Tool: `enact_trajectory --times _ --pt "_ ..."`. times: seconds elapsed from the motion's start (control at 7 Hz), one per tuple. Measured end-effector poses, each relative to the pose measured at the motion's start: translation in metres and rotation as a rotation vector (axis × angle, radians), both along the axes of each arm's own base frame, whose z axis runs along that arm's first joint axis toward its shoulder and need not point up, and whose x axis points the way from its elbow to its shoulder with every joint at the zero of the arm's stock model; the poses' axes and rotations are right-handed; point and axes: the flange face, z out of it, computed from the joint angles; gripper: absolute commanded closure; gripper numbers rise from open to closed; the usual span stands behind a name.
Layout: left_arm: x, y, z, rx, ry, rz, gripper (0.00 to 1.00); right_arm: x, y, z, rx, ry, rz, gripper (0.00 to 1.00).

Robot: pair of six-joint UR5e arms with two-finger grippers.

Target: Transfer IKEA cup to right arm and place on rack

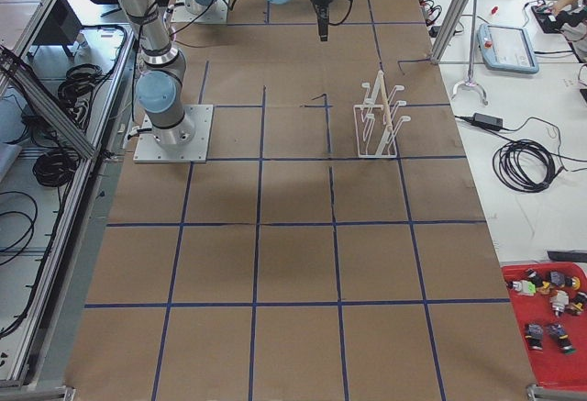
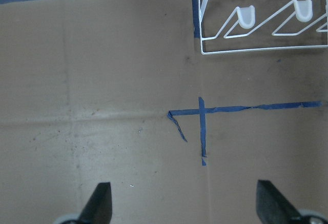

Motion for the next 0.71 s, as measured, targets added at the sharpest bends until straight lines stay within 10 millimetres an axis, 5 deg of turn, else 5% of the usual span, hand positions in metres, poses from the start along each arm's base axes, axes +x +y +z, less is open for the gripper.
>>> enact_trajectory --times 0.29,0.71 --pt "0.004 0.001 0.006 0.003 -0.028 0.000 0.93 0.000 -0.006 -0.009 -0.110 -0.004 0.000 0.00" --pt "0.030 0.006 0.010 0.005 -0.033 0.036 1.00 0.010 -0.004 -0.026 -0.329 -0.083 0.030 0.00"
